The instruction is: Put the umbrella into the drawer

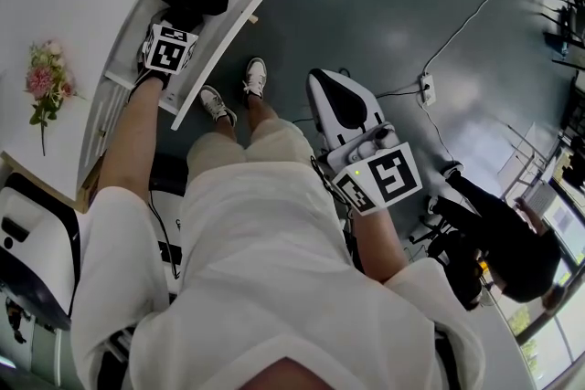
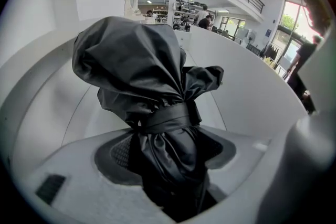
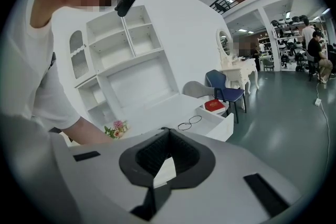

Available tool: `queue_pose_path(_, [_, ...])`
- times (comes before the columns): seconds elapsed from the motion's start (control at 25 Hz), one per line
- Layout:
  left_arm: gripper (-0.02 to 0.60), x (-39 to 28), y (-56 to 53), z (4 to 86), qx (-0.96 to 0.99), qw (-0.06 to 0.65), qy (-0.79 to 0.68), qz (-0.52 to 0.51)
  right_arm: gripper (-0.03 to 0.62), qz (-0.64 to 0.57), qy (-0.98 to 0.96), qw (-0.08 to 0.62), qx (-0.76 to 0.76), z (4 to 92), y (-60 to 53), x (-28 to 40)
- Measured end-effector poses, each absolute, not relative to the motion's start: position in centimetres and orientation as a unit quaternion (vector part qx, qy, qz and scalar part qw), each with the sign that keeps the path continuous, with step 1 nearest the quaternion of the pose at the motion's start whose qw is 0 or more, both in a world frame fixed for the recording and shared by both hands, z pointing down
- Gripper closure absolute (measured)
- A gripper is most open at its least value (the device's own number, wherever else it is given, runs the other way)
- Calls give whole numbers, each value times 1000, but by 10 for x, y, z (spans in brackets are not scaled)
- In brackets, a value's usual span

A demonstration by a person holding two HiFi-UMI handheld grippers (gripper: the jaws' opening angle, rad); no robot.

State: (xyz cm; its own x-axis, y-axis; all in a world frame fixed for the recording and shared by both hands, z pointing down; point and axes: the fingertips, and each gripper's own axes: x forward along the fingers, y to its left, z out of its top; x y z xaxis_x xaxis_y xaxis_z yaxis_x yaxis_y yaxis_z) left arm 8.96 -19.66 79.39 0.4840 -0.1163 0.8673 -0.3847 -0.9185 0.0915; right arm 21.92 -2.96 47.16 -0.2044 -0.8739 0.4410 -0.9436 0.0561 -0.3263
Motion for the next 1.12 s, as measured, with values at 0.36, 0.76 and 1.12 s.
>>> queue_pose_path(0.36, [170,77,-206,784,840,144,-188,489,594,255,-736,56,625,450,-16,219])
queue_pose_path(0.76, [216,64,-204,724,859,106,-223,449,594,214,-765,22,607,418,-23,226])
queue_pose_path(1.12, [370,24,-194,641,860,128,-346,353,594,188,-808,19,557,398,-30,202])
